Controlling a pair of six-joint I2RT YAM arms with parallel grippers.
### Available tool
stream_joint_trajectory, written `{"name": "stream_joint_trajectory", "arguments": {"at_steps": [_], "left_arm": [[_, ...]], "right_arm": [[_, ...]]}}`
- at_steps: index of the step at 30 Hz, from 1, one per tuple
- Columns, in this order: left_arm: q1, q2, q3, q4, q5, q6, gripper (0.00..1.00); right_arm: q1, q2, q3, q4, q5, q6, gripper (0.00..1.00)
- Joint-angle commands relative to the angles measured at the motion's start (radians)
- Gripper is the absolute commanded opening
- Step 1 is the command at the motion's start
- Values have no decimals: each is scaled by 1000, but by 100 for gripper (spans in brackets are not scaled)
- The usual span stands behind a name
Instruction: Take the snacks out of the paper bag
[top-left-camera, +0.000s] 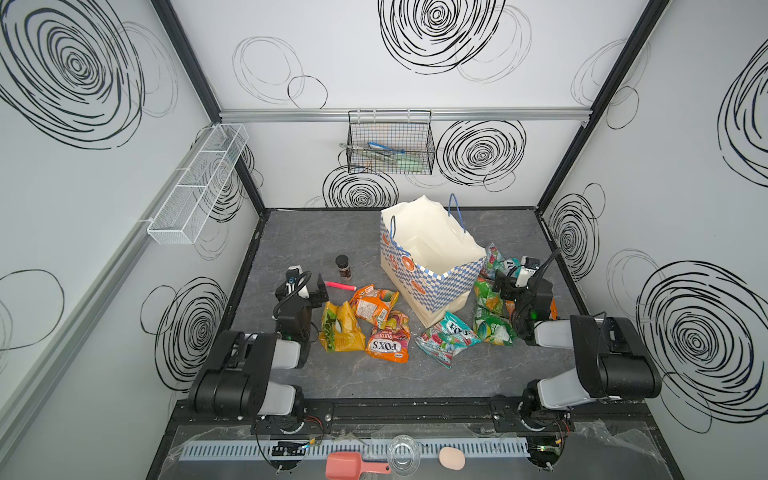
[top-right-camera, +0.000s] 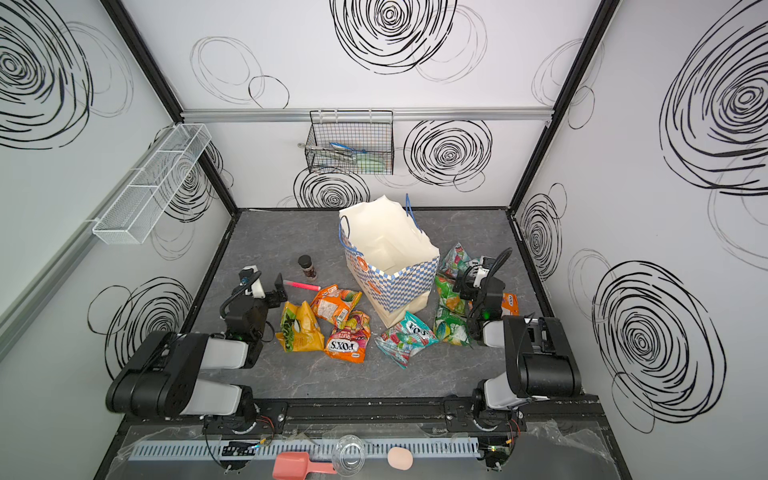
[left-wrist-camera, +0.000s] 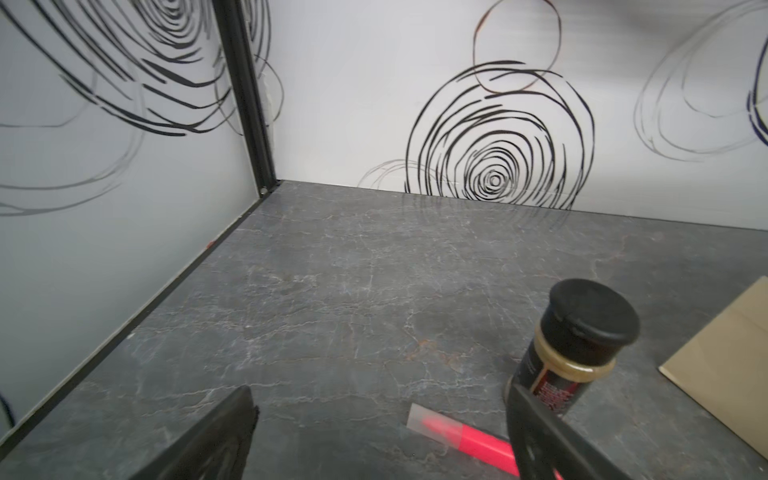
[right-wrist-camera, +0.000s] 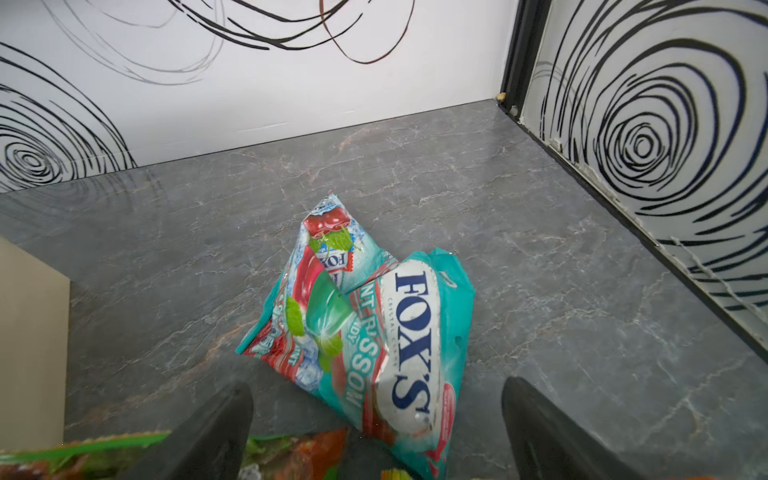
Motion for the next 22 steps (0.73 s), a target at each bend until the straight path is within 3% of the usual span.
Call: {"name": "stream_joint_trajectory", "arguments": {"at_steps": [1,3,22], "left_arm": [[-14,-8,16,125,-8,41,96],[-17,17,5,195,-20,45,96],[-32,16,9,182,-46,52,96]], "right_arm": [[5,-13,-13,110,-4,-19,97],[7,-11,-14,117,-1,-20,97],[13,-12,-17,98,0,-28,97]]}}
